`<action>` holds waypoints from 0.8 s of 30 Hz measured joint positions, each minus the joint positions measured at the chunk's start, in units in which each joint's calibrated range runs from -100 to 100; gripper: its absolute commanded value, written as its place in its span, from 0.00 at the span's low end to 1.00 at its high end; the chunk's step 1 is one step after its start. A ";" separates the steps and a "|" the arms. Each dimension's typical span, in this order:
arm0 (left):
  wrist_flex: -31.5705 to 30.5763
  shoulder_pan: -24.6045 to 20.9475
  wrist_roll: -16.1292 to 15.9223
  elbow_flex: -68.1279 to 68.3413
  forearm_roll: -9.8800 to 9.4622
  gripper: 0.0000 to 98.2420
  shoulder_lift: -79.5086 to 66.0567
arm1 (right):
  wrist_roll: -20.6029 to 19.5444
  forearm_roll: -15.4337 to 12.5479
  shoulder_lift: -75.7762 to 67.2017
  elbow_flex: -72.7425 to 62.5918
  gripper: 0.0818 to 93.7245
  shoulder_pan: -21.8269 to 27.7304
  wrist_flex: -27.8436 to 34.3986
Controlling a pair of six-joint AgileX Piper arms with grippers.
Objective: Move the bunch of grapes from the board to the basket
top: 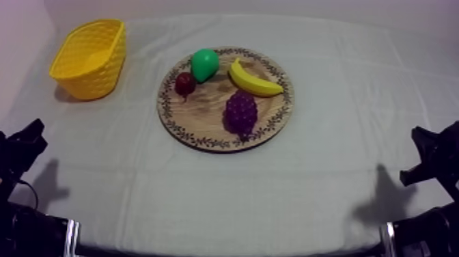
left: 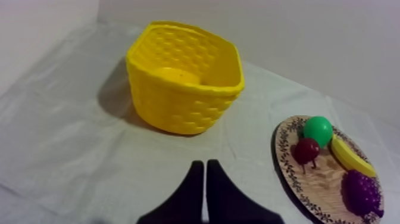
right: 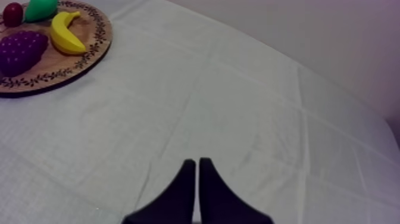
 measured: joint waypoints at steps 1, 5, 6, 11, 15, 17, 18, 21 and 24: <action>0.00 0.00 0.00 0.00 0.00 0.00 0.00 | 0.00 0.00 0.00 0.00 0.00 0.00 0.00; 0.00 0.00 0.00 0.00 0.00 0.00 0.00 | 0.10 0.00 0.00 0.00 0.00 0.00 0.00; 0.00 0.00 0.00 0.00 0.00 0.00 0.00 | 0.10 0.00 0.00 0.00 0.00 0.00 0.00; 0.00 0.22 -0.04 0.00 0.00 0.00 0.00 | -0.02 0.00 0.00 0.00 0.00 0.00 0.00; 0.00 2.31 -0.38 0.00 0.00 0.00 0.00 | -0.02 0.00 0.00 0.00 0.00 0.00 0.00; 0.00 3.80 -1.30 0.00 -0.05 0.00 0.00 | -0.02 0.00 0.00 0.00 0.00 0.00 0.00; 0.08 4.45 -2.05 -0.06 -0.05 0.00 0.00 | -0.02 0.00 0.00 0.00 0.00 0.00 0.00; 0.88 6.78 -5.16 -0.47 -0.17 0.00 0.00 | -0.02 0.00 0.00 0.00 0.00 0.00 0.00; 1.07 8.98 -9.76 -1.02 -0.04 0.00 0.85 | -0.02 0.00 0.00 0.00 0.00 0.00 0.00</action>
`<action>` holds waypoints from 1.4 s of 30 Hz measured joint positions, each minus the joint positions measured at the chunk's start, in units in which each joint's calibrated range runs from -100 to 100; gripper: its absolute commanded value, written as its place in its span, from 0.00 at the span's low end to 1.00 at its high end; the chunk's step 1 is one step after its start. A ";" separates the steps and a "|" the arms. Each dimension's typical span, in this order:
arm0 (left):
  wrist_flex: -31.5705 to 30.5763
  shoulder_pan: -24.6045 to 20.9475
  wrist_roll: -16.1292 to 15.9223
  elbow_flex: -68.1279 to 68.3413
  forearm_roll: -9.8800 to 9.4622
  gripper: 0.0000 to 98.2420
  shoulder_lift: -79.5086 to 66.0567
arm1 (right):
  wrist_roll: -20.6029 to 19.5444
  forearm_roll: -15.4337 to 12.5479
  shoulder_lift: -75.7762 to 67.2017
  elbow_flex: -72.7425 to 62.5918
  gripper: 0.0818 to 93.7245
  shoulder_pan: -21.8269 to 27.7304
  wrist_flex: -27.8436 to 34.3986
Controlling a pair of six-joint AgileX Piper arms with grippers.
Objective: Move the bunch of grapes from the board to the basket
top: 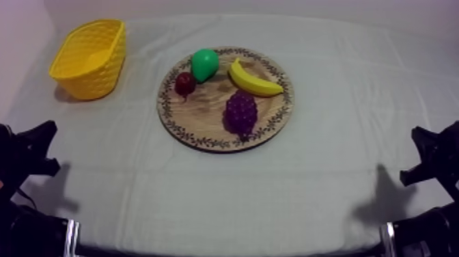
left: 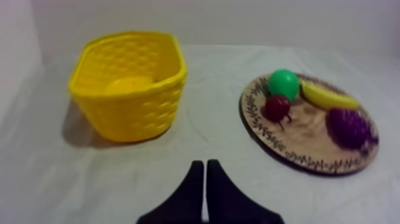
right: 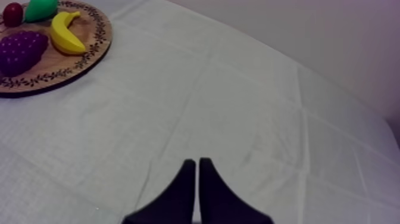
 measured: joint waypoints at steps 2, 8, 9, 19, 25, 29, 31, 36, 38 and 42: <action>0.33 0.93 -2.20 -0.17 0.24 0.00 1.54 | 0.00 0.00 0.00 0.00 0.00 0.00 0.00; 3.02 2.62 -5.06 -4.06 0.89 0.00 9.95 | 0.00 0.00 0.00 0.00 0.00 0.00 0.00; 3.95 2.90 -4.90 -5.42 1.01 0.00 11.71 | 0.00 0.00 0.00 0.00 0.00 0.00 0.00; 15.52 4.58 1.19 -25.82 3.15 0.00 30.43 | 0.00 0.00 0.00 0.00 0.00 0.00 0.00; 23.25 5.93 3.30 -39.76 6.44 0.00 42.53 | 0.00 0.00 0.00 0.00 0.00 0.00 0.00; 27.28 7.33 6.73 -47.90 8.42 0.00 50.42 | 0.00 0.00 0.00 0.00 0.00 0.00 0.00; 29.78 8.32 8.90 -51.90 8.93 0.00 54.64 | 0.00 0.00 0.00 0.00 0.00 0.00 0.00; 33.98 11.56 13.22 -60.50 9.27 0.00 64.37 | 0.00 0.00 0.00 0.00 0.00 0.00 0.00; 35.55 13.22 14.69 -64.29 8.67 0.00 68.61 | 0.00 0.00 0.00 0.00 0.00 0.00 0.00; 39.13 16.51 17.57 -71.92 6.81 0.00 76.66 | 0.00 0.00 0.00 0.00 0.00 0.00 0.00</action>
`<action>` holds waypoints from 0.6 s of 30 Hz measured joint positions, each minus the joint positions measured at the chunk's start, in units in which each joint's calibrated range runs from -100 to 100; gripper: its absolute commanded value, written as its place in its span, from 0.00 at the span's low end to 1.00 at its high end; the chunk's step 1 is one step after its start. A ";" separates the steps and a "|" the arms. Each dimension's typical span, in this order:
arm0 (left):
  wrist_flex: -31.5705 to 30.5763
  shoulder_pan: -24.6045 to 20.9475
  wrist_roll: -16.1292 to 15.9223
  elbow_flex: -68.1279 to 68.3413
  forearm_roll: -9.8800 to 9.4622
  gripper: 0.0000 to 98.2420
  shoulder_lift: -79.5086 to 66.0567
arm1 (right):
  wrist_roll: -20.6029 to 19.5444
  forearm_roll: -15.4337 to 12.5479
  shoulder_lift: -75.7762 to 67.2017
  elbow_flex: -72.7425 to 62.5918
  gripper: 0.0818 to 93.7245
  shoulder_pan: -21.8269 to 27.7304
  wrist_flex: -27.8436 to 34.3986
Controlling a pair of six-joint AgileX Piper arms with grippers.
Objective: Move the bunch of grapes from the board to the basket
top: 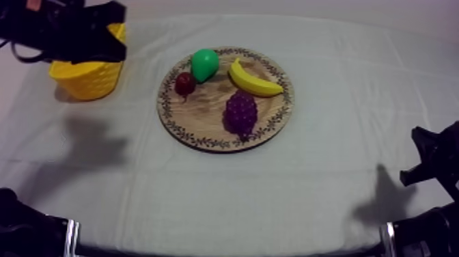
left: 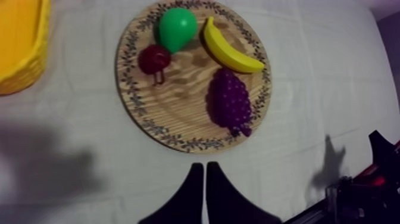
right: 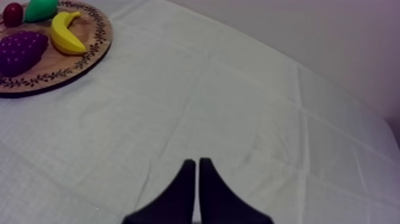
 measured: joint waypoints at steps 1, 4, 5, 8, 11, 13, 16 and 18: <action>1.12 0.60 0.69 -1.91 -0.41 0.00 1.89 | 0.00 0.00 0.00 0.00 0.00 0.00 0.00; 3.63 2.97 2.53 -7.43 -0.89 0.00 7.08 | 0.00 0.00 0.00 0.00 0.00 0.00 0.00; 4.36 3.77 3.09 -9.37 -1.05 0.00 8.89 | 0.00 0.00 0.00 0.00 0.00 0.00 0.00; 6.31 6.04 4.66 -14.77 -1.69 0.00 13.92 | 0.00 0.00 0.00 0.00 0.00 0.00 0.00; 7.87 8.19 5.94 -20.20 -2.37 0.00 19.27 | 0.00 0.00 0.00 0.00 0.00 0.00 0.00; 9.10 9.55 6.61 -23.29 -2.80 0.00 22.76 | 0.00 0.00 0.00 0.00 0.00 0.00 0.00; 11.14 10.92 7.46 -27.88 -2.99 0.01 27.06 | 0.00 0.00 0.00 0.00 0.00 0.00 0.00; 12.16 11.43 7.95 -30.78 -3.09 0.05 30.04 | 0.00 0.00 0.00 0.00 0.00 0.00 0.00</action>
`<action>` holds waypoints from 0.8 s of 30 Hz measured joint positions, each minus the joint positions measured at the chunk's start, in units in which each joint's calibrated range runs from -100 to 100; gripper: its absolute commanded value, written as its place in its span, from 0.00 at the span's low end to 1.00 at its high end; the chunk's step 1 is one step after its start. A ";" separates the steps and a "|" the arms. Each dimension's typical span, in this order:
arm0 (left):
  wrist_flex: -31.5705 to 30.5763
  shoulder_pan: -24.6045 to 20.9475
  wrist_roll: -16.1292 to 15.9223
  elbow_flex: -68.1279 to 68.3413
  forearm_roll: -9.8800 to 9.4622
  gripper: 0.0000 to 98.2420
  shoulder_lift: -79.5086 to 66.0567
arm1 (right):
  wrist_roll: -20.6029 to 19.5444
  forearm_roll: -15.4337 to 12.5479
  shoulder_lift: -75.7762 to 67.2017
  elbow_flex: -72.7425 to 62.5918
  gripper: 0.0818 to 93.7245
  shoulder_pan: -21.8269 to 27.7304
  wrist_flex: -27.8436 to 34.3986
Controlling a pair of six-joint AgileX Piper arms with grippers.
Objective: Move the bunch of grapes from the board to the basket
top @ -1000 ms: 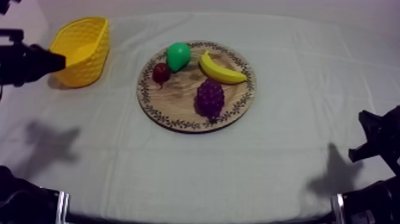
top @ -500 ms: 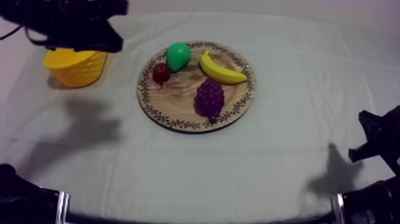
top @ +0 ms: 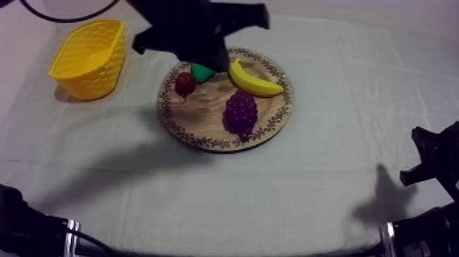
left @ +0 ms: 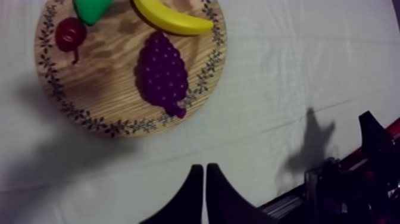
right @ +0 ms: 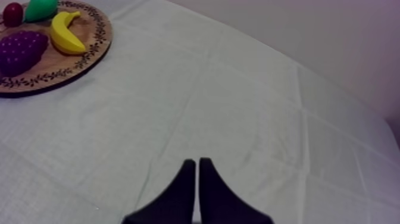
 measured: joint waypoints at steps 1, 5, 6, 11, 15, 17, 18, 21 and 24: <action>0.38 0.17 0.16 -1.30 -0.05 0.08 1.37 | 0.00 0.00 0.00 0.00 0.00 0.00 0.00; 1.15 0.57 0.40 -4.85 -0.12 0.21 5.36 | 0.00 0.00 0.00 0.00 0.00 0.00 0.00; 1.15 0.63 0.40 -5.38 -0.12 0.24 6.07 | 0.00 0.00 0.00 0.00 0.00 0.00 0.00; 2.54 0.53 1.18 -7.25 -0.18 0.43 8.14 | 0.00 0.00 0.00 0.00 0.00 0.00 0.00; 3.25 0.03 1.47 -8.37 -0.18 0.59 9.44 | 0.00 0.00 0.00 0.00 0.00 0.00 0.00; 3.31 -0.27 1.44 -8.62 -0.18 0.67 10.17 | 0.00 0.00 0.00 0.00 0.00 0.00 0.00; 3.47 -0.41 1.34 -8.83 -0.10 0.70 10.56 | 0.00 0.00 0.00 0.00 0.00 0.00 0.00; 3.57 -0.79 0.95 -9.32 -0.10 0.77 11.96 | 0.00 0.00 0.00 0.00 0.00 0.00 0.00; 4.09 -0.97 0.75 -10.68 -0.08 0.81 14.05 | 0.00 0.00 0.00 0.00 0.00 0.00 0.00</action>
